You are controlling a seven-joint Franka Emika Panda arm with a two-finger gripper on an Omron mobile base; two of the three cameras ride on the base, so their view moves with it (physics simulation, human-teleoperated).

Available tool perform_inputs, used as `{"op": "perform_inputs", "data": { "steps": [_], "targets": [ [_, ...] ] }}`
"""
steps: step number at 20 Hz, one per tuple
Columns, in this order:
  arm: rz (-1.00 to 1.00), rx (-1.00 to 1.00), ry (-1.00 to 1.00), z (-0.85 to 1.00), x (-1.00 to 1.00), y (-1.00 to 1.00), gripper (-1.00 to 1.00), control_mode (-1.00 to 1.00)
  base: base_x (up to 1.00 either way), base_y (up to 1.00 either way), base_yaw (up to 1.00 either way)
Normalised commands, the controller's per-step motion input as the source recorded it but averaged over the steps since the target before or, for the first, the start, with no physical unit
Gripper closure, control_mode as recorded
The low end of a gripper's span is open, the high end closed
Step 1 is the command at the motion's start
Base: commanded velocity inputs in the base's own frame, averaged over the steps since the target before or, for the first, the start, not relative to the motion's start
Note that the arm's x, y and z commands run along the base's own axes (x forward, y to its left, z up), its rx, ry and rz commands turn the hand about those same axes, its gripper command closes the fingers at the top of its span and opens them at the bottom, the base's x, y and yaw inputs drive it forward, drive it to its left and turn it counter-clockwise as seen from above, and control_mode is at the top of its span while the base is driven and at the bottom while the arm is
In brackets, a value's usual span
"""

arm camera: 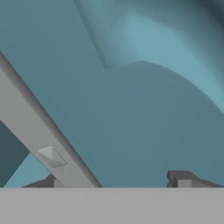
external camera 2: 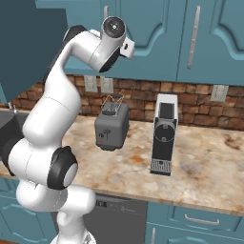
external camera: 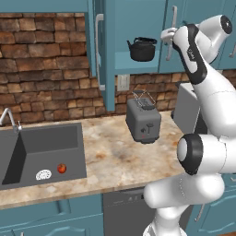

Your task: Open the cabinet, pick the kettle from the cabinet, and place it in the sink.

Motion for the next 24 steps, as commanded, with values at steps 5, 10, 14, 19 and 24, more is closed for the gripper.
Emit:
{"op": "perform_inputs", "data": {
  "steps": [5, 10, 14, 19, 24],
  "targets": [
    [0.0, 0.0, 0.0, 0.0, 0.16, 0.23, 1.0, -1.0, 0.0, 0.0, 0.0],
    [0.0, 0.0, -0.03, 0.03, 0.11, 0.26, 1.0, -1.0, 0.0, 0.0, 0.0],
    [0.0, 0.0, -0.04, 0.06, 0.08, 0.3, 1.0, -1.0, 0.0, 0.0, 0.0],
    [0.0, -0.01, -0.03, 0.08, 0.06, 0.31, 1.0, -1.0, 0.0, 0.0, 0.0],
    [0.0, -0.04, 0.0, 0.1, 0.06, 0.35, 1.0, -1.0, 0.0, 0.0, 0.0]
  ]
}}
